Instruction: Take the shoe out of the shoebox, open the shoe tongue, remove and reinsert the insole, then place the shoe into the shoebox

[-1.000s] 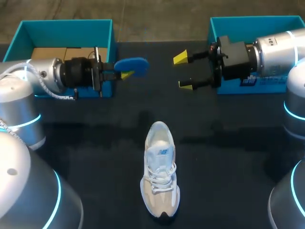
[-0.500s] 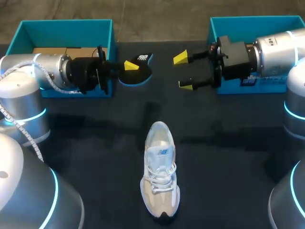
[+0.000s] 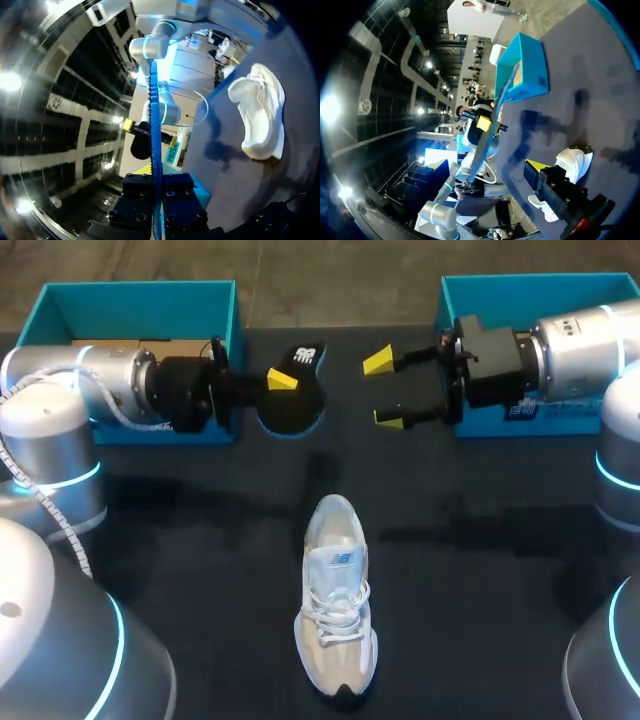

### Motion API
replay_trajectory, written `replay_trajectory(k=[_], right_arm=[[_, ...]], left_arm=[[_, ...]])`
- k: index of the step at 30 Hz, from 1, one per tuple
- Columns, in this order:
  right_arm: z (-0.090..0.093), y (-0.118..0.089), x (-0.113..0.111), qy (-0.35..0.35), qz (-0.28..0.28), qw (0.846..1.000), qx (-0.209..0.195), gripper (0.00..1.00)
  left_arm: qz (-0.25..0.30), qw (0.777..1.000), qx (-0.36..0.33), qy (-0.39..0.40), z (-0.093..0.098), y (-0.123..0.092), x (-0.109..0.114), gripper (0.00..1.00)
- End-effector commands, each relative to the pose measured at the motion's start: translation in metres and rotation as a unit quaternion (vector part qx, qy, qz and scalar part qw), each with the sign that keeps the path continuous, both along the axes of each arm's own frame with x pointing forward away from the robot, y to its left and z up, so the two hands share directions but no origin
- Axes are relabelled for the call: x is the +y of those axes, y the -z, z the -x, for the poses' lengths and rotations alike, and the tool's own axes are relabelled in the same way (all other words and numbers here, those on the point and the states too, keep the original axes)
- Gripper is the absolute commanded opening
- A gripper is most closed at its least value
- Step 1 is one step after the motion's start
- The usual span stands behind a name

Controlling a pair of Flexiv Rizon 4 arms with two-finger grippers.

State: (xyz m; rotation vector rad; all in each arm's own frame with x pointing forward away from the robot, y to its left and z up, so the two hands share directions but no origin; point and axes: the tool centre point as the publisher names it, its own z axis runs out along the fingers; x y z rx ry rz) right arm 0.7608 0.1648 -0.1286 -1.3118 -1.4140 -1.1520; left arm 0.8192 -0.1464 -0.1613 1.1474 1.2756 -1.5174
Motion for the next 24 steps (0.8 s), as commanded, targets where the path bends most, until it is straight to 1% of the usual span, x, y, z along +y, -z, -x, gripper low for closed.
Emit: replay_trajectory(k=[1,2,4,8,12,16,24], right_arm=[[-0.002,0.006,0.002,-0.001,-0.003,1.0,0.004,1.0],[-0.002,0.006,0.002,0.0,-0.007,1.0,0.004,1.0],[-0.001,0.008,0.002,0.0,-0.007,1.0,0.005,1.0],[0.003,0.009,0.005,0.001,-0.004,1.0,0.001,1.0],[0.007,0.01,0.009,0.002,0.001,1.0,-0.018,1.0],[0.011,0.012,0.016,-0.008,0.005,1.0,-0.028,1.0],[0.008,0.015,0.024,-0.01,0.002,0.999,-0.042,1.0]], left_arm=[[0.01,0.999,-0.046,-0.015,0.007,-0.003,-0.006,0.0],[0.009,0.998,-0.062,-0.016,0.008,-0.004,-0.007,0.0],[0.02,0.997,-0.074,-0.014,0.008,-0.005,-0.009,0.0],[0.018,0.996,-0.09,-0.02,0.005,-0.003,-0.017,0.0],[0.013,0.995,-0.098,-0.024,0.003,-0.001,-0.024,0.0],[0.007,0.992,-0.12,-0.044,0.002,-0.004,-0.029,0.0],[0.003,0.989,-0.136,-0.054,0.006,-0.004,-0.036,0.0]])
